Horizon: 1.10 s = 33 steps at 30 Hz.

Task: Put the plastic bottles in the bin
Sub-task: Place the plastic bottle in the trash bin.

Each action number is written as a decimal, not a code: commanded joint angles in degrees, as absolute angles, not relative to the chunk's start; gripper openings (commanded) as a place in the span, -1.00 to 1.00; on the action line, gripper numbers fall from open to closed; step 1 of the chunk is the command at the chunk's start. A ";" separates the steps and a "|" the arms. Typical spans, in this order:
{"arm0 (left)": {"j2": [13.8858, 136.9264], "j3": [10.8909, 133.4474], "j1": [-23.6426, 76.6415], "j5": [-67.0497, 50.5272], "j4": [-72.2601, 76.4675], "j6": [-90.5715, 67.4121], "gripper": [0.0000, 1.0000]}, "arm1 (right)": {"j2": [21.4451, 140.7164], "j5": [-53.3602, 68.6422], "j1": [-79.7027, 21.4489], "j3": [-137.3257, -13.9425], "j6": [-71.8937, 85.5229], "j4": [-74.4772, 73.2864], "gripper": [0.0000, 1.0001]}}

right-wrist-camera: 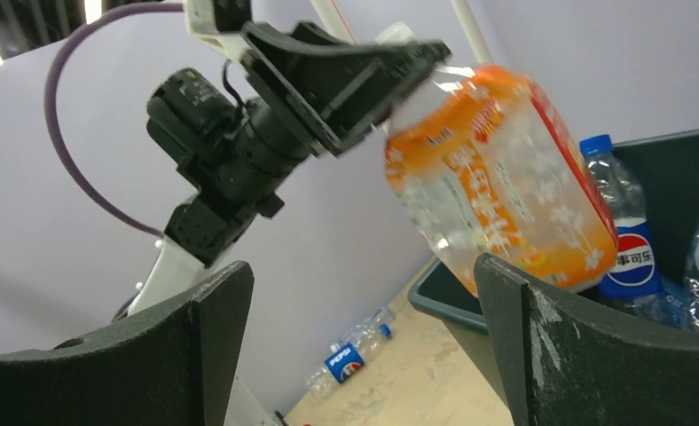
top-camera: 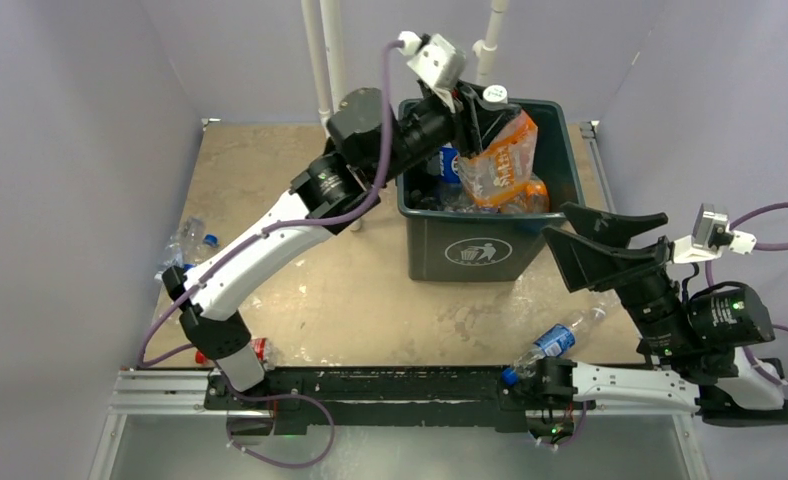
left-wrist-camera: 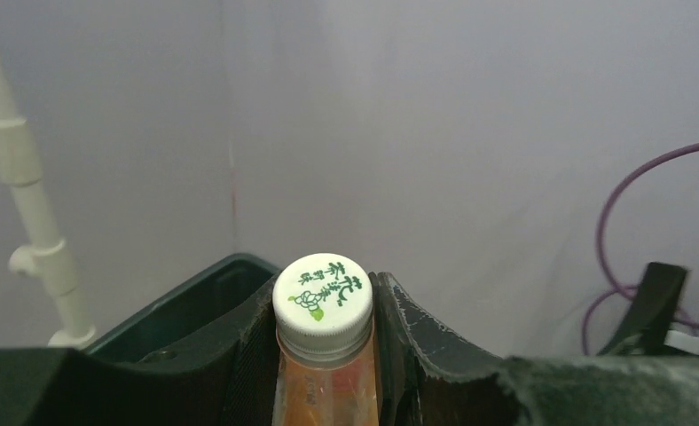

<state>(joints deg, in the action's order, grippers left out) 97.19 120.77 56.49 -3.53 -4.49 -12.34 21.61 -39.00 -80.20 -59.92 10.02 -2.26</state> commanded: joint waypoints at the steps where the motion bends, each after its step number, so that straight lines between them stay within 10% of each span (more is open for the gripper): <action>1: 97.81 117.24 57.57 7.27 -3.20 -4.79 -1.00 | 19.27 -42.57 -80.64 -59.77 8.83 0.10 0.98; 23: 111.85 108.29 57.61 4.94 23.78 -13.19 -1.00 | 20.25 -29.38 -80.61 -56.82 10.94 2.39 0.98; 25: 111.97 106.69 57.57 4.17 23.27 -13.21 -0.55 | 20.22 -28.54 -80.60 -56.76 10.77 2.64 0.98; 28: 110.63 104.79 57.57 4.29 21.76 -14.37 0.66 | 20.51 -27.87 -80.67 -57.35 10.64 2.23 0.98; 33: 103.09 99.98 57.57 6.25 24.66 -15.37 0.96 | 21.24 -29.13 -80.65 -58.91 10.26 0.85 0.98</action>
<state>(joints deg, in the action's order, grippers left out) 111.35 103.37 57.47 4.99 21.52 -13.96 21.32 -29.34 -80.25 -56.84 10.70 0.80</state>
